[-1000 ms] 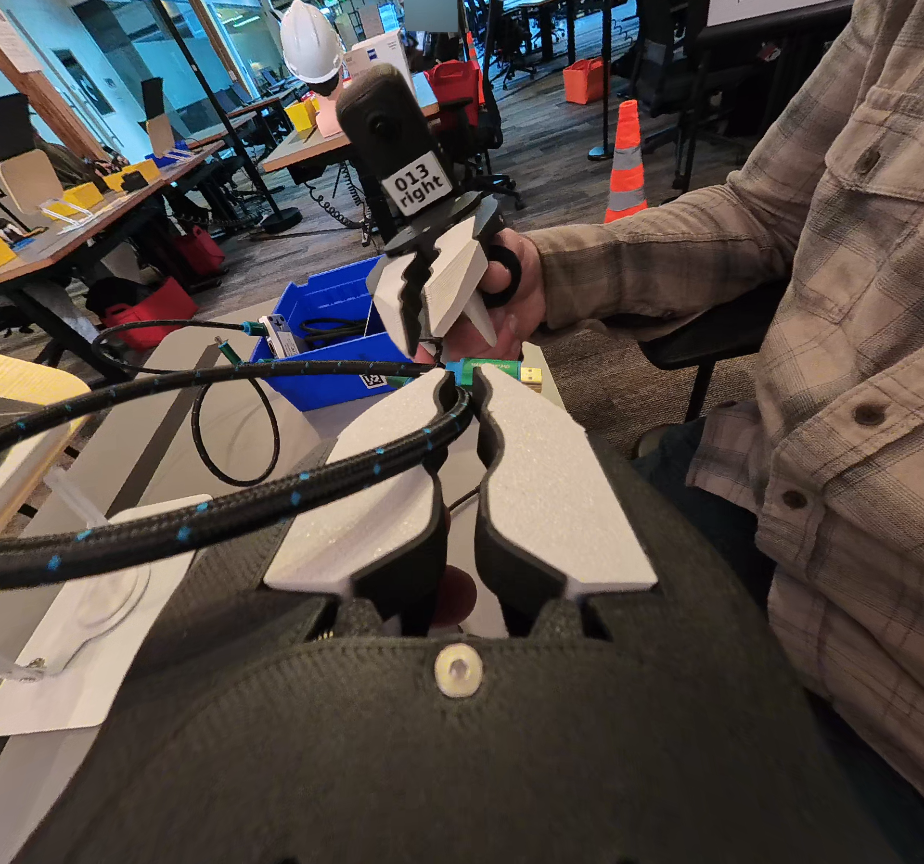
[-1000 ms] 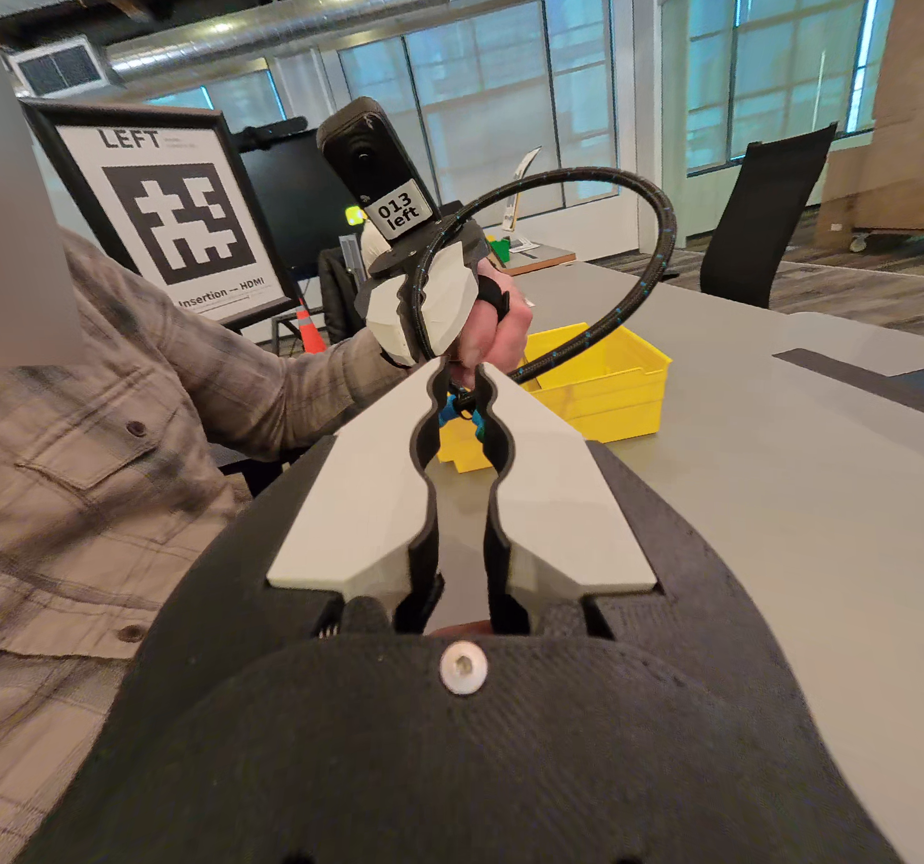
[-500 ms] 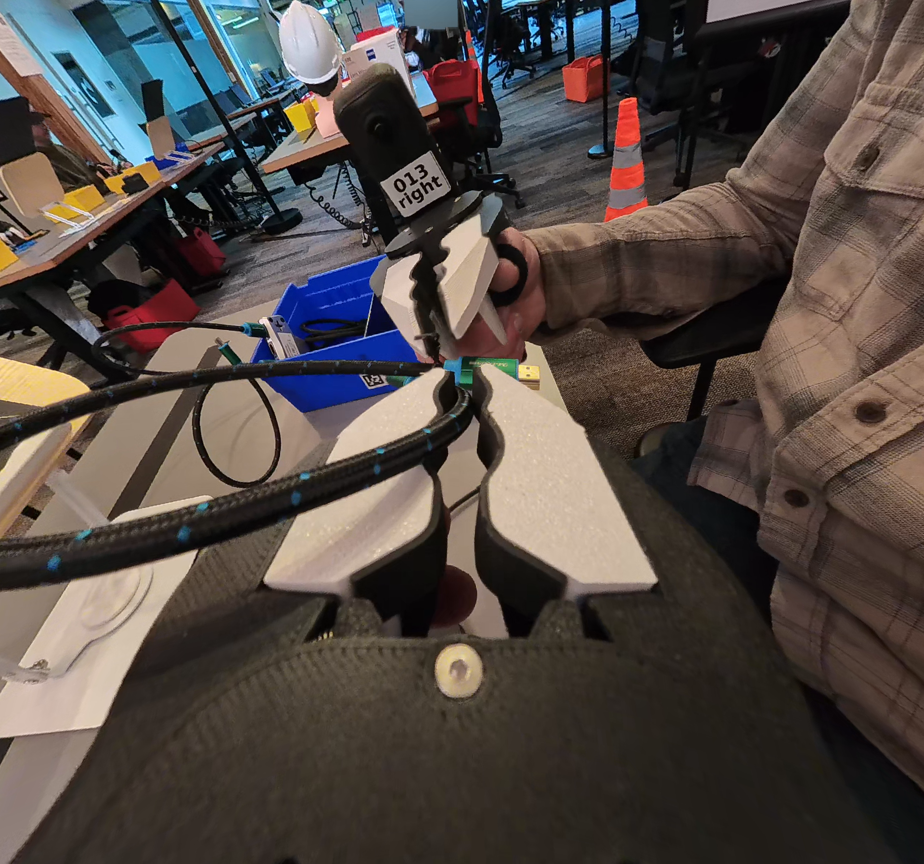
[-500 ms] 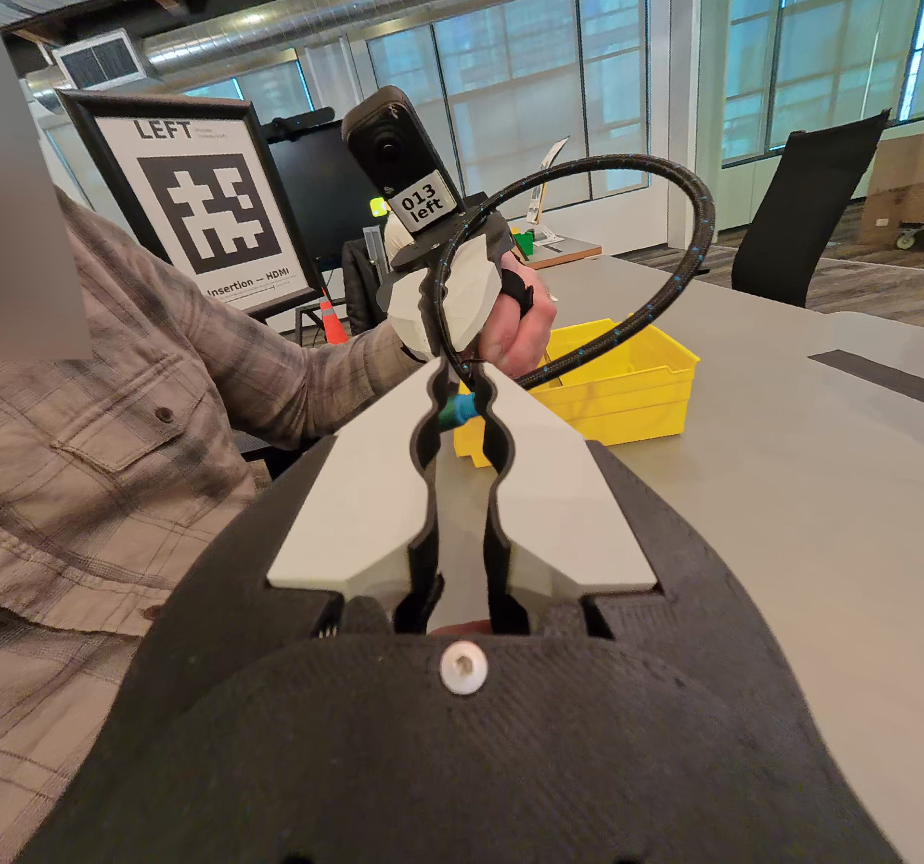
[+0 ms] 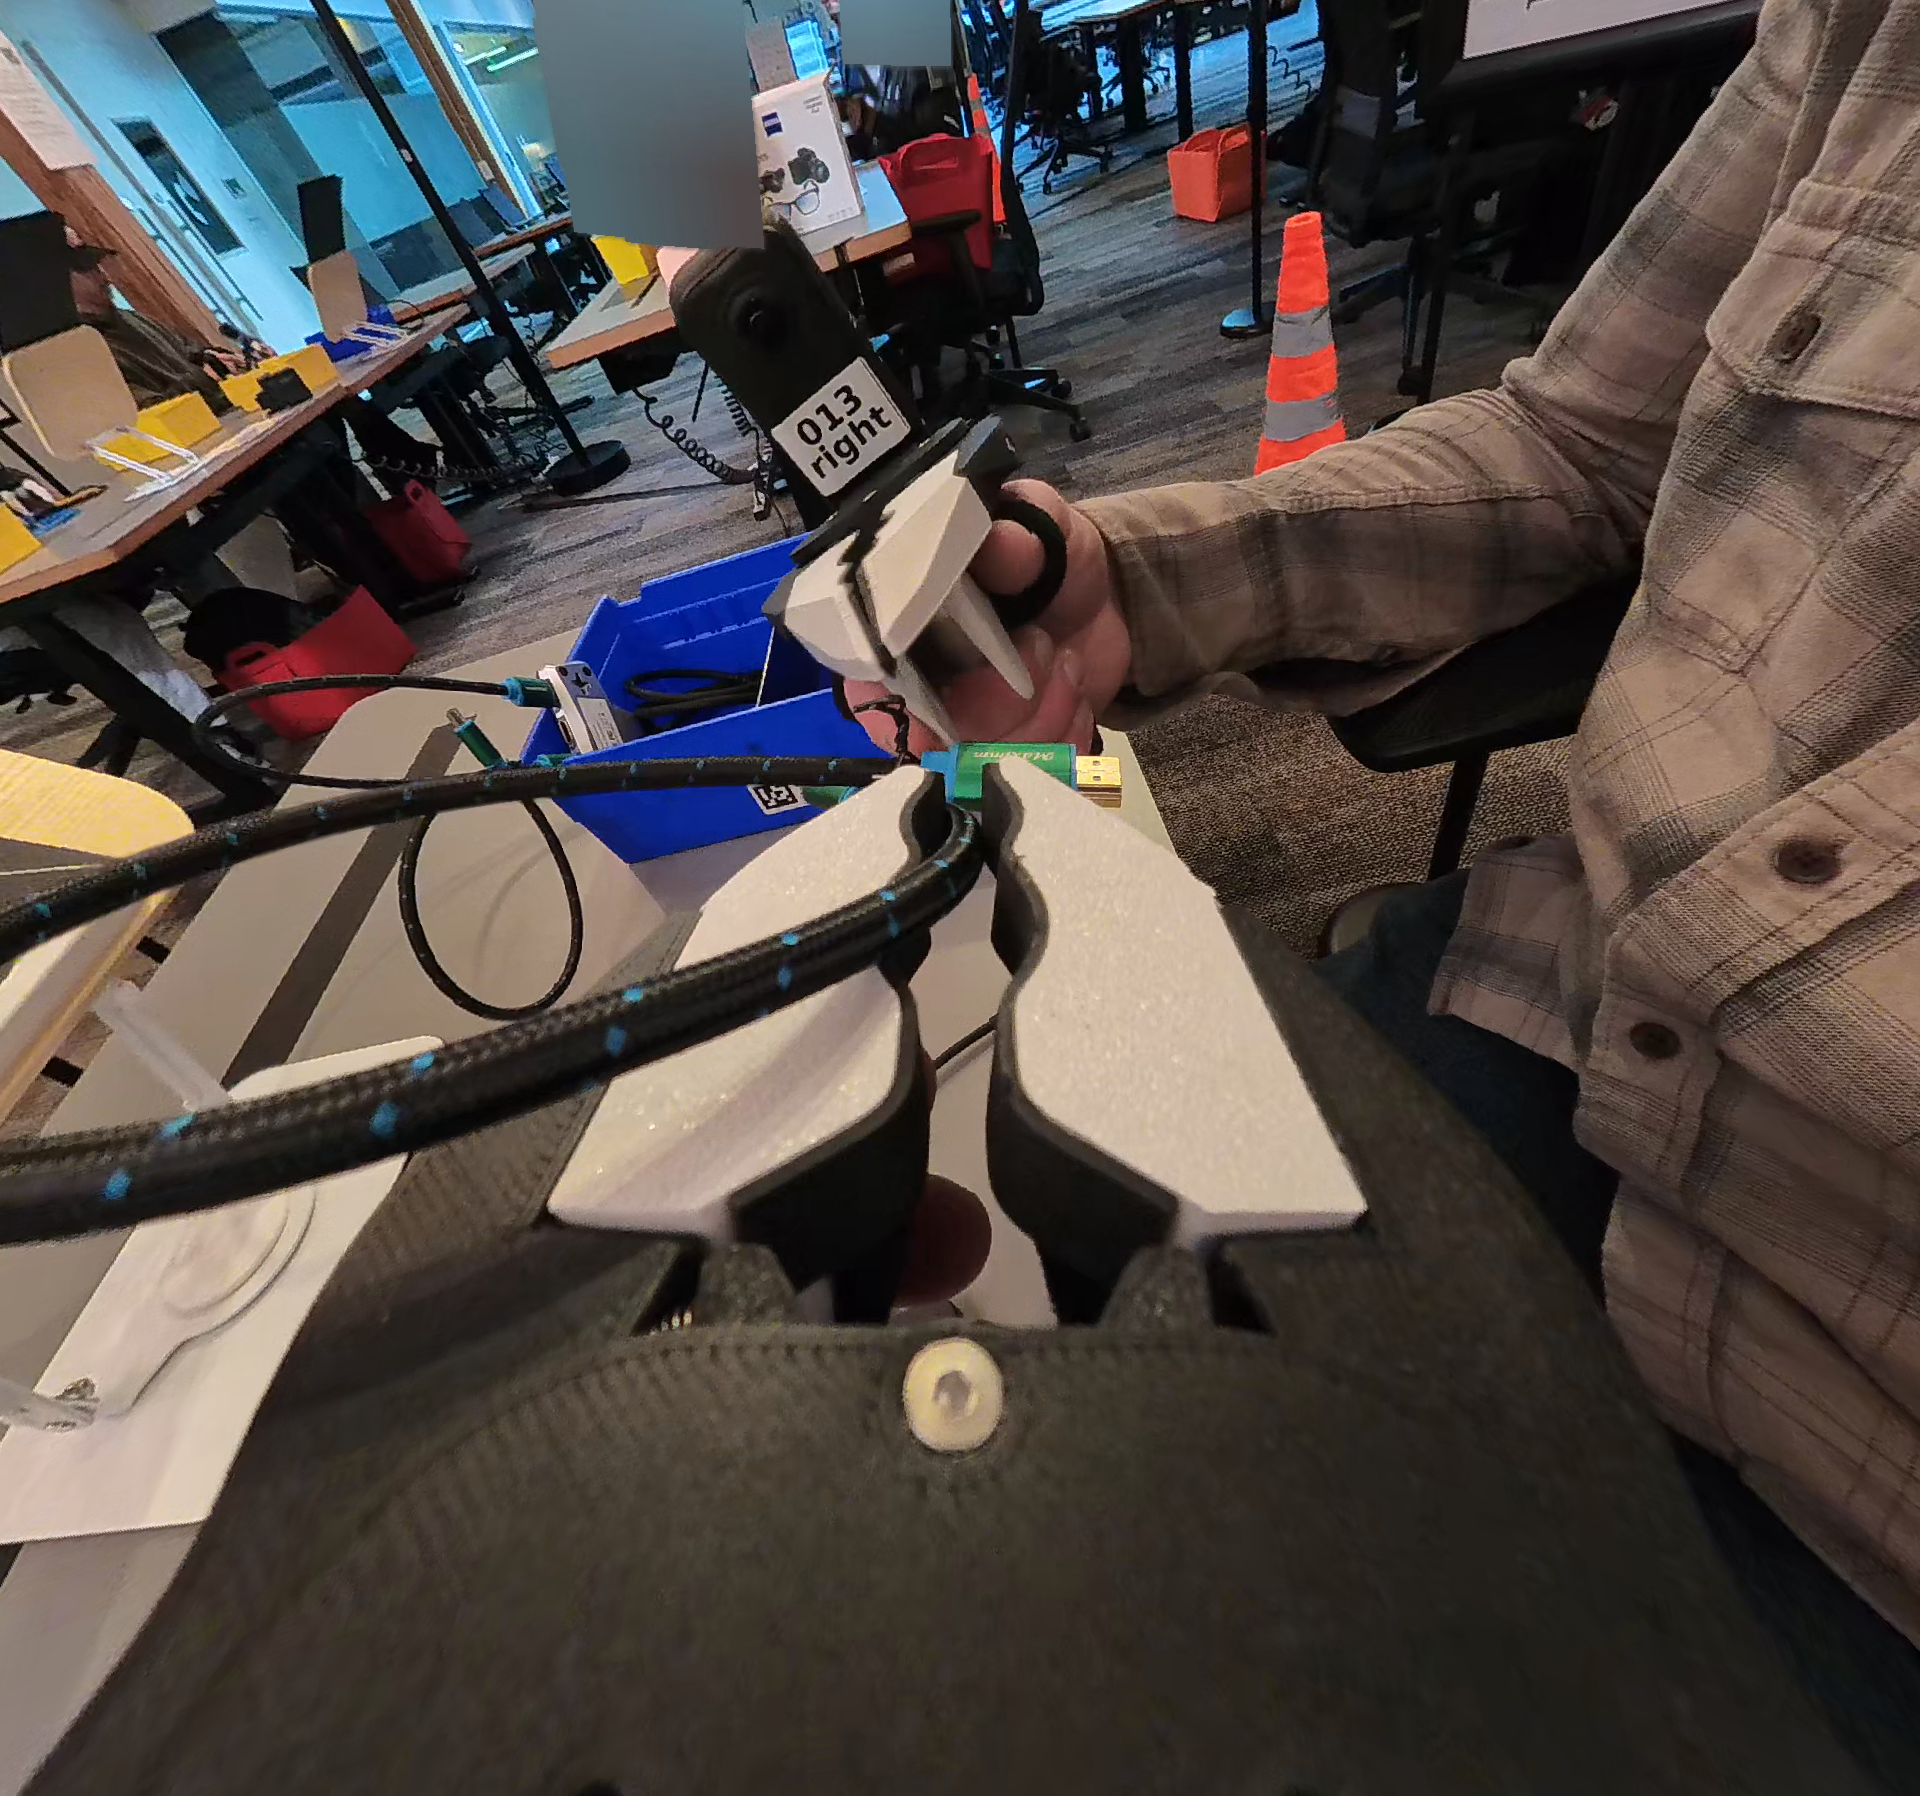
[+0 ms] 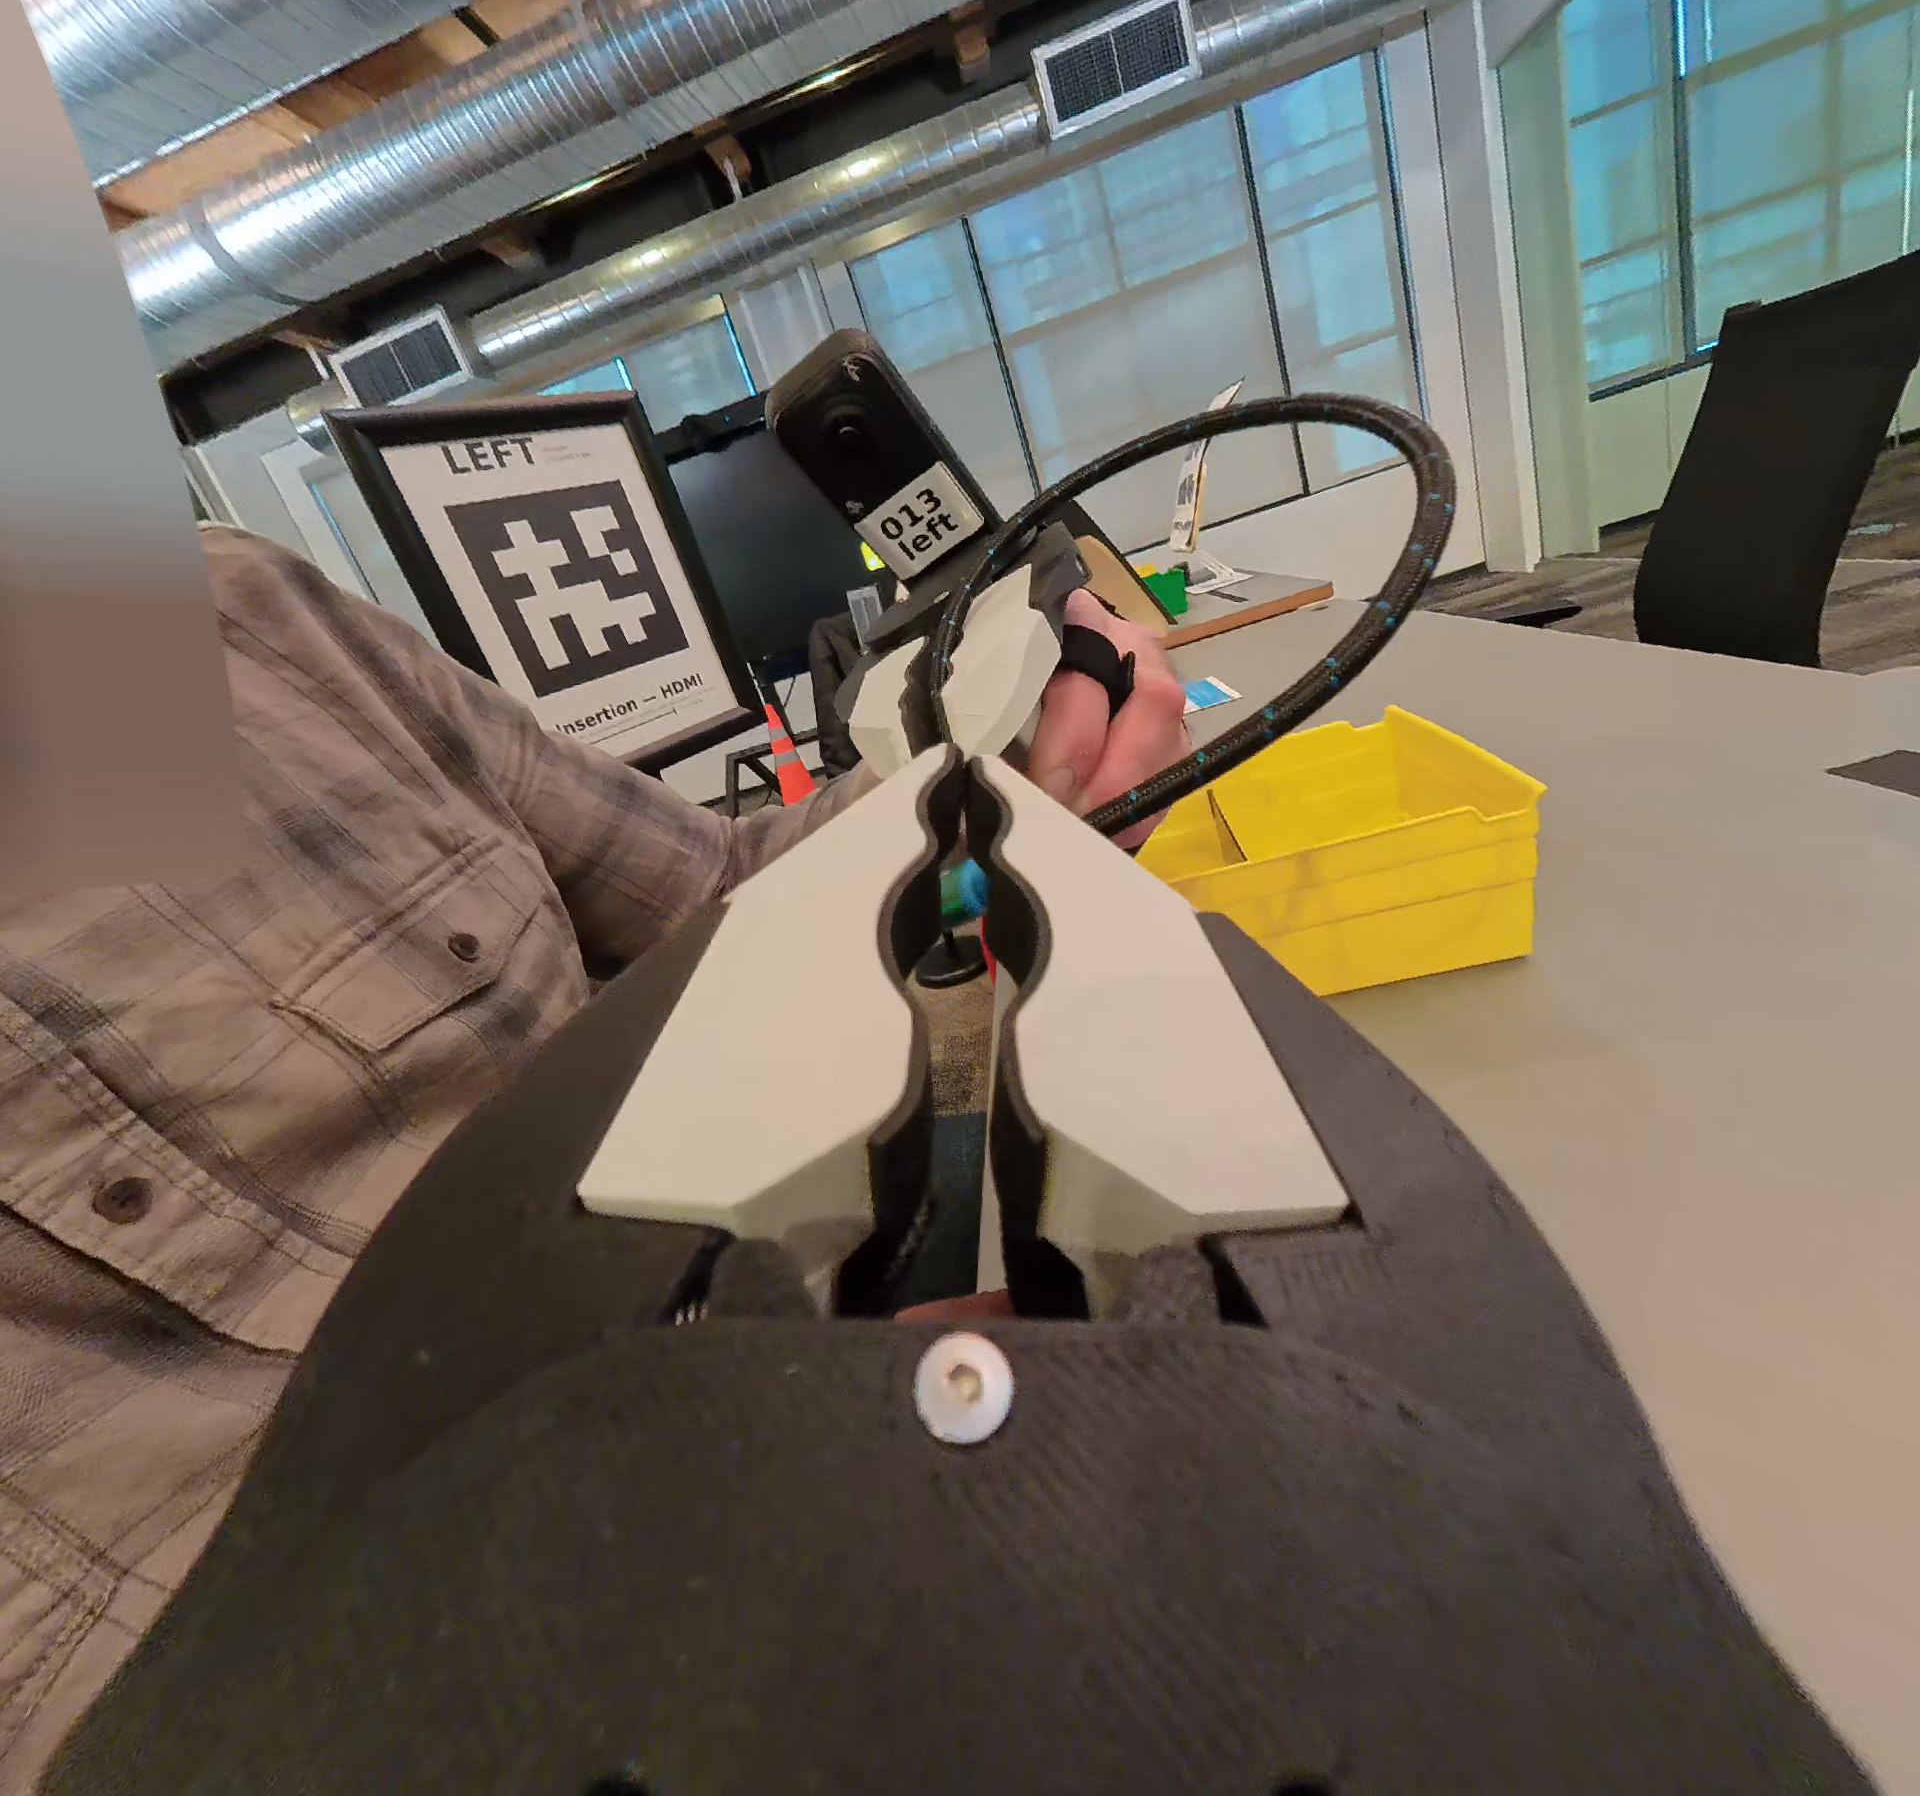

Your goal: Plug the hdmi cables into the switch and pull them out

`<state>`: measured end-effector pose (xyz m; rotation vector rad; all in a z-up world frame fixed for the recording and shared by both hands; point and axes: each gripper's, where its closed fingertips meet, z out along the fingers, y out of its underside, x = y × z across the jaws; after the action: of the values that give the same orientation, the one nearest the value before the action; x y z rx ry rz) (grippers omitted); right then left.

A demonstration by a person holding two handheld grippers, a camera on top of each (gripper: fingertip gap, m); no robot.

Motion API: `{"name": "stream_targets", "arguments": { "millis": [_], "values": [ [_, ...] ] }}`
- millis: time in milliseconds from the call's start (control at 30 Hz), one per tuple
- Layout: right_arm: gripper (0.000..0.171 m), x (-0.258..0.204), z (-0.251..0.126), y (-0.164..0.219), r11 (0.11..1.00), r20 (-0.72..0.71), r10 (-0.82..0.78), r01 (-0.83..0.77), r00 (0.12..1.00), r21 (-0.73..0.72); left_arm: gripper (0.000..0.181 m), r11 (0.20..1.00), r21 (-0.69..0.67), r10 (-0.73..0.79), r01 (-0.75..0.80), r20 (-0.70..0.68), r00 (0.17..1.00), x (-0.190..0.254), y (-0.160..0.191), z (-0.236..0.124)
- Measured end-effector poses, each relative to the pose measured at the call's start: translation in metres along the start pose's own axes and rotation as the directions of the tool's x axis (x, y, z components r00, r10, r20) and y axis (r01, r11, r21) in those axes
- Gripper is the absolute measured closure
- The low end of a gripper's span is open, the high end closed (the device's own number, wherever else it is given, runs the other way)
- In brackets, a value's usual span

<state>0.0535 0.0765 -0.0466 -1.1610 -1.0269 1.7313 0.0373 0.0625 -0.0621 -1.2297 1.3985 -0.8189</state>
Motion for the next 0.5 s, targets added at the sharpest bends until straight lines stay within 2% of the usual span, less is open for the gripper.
{"name": "stream_targets", "arguments": {
  "millis": [233, 500],
  "values": [
    [0.164, 0.0018, 0.0011, 0.0040, 0.999, -0.020, -0.029, 0.028, 0.999, -0.028, 0.175, 1.000, 0.000, 0.001, -0.001, -0.002, 1.000, 0.0005, -0.0003, -0.0001],
    [0.170, 0.0016, 0.0017, 0.0051, 0.999, -0.020, -0.025, 0.025, 0.999, -0.035, 0.175, 1.000, 0.000, 0.004, -0.004, -0.006, 1.000, 0.0017, -0.0009, 0.0005]
  ]
}}
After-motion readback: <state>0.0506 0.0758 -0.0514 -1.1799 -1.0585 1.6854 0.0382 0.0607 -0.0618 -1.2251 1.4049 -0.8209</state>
